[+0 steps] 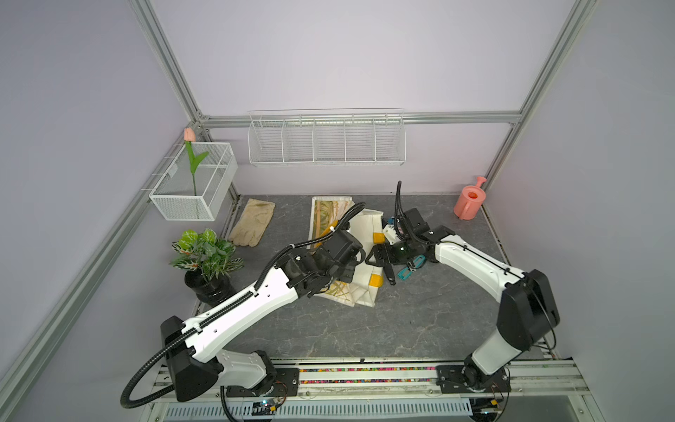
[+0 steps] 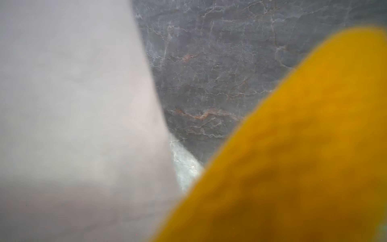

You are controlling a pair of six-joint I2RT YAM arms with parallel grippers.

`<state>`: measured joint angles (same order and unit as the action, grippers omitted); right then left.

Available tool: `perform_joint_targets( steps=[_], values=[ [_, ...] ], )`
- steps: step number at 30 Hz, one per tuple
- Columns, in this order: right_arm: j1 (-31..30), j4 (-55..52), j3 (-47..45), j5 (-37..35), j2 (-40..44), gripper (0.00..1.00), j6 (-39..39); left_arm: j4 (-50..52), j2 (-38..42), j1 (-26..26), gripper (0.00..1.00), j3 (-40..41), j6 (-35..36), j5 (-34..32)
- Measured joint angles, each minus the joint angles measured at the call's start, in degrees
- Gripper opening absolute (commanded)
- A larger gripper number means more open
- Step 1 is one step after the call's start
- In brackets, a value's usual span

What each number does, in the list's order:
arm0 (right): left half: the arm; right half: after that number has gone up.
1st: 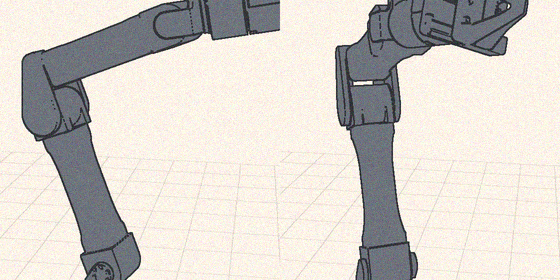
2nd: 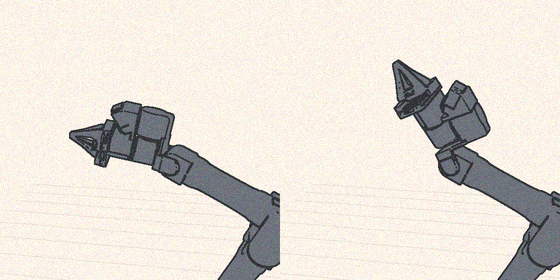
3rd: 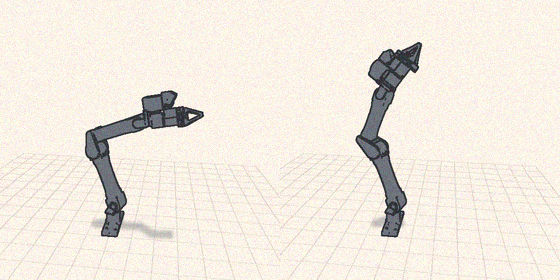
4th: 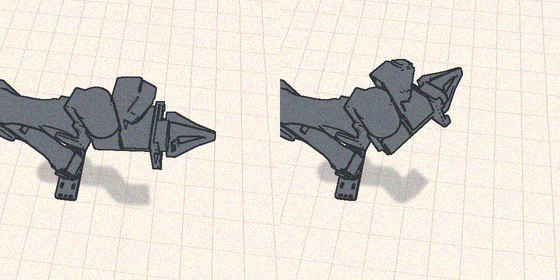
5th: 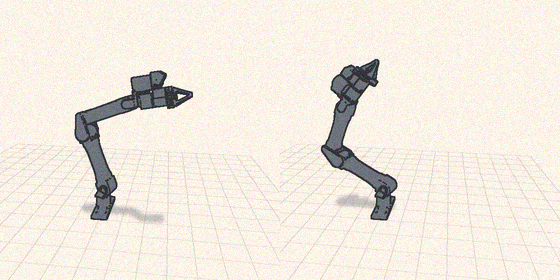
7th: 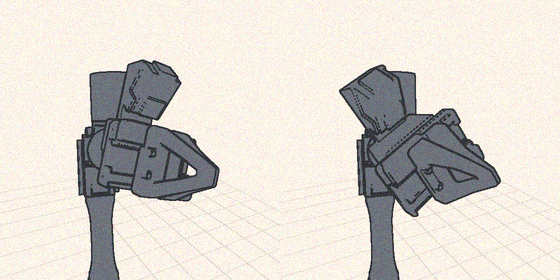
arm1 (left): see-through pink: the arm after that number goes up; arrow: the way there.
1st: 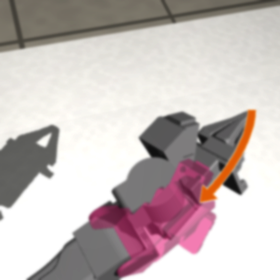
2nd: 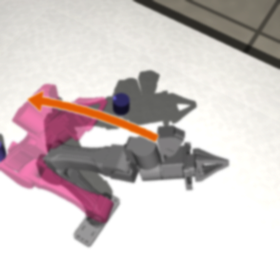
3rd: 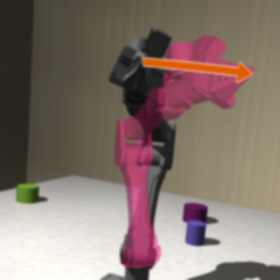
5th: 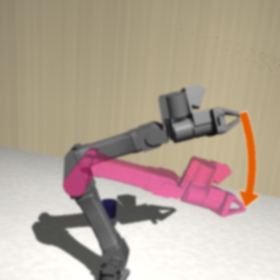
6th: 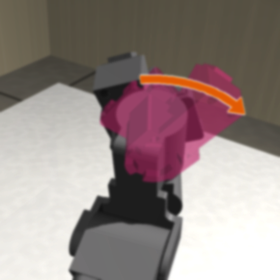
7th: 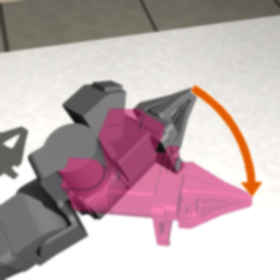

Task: Place the art knife into the pouch
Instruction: Open the pouch at the center of the board.

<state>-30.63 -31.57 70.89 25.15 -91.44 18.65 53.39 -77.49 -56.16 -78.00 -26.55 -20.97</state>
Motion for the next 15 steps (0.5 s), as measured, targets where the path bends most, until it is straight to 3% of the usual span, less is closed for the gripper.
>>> perform_joint_targets(
  steps=[5, 11, 15],
  values=[
    [-0.22, 7.23, -7.41, 1.09, 7.19, 0.91, 3.15, -0.50, -2.03, 0.39, 0.00, -0.94, 0.04, 0.35],
    [-0.26, 11.80, -9.66, -0.57, 6.95, 0.88, 5.16, -1.42, -2.12, 0.39, 0.00, -4.57, 0.02, 1.46],
    [-0.26, 16.55, -11.67, -1.75, 6.43, 0.78, 6.73, -1.88, -1.07, 0.46, 0.00, -4.79, -0.20, 2.21]
  ],
)
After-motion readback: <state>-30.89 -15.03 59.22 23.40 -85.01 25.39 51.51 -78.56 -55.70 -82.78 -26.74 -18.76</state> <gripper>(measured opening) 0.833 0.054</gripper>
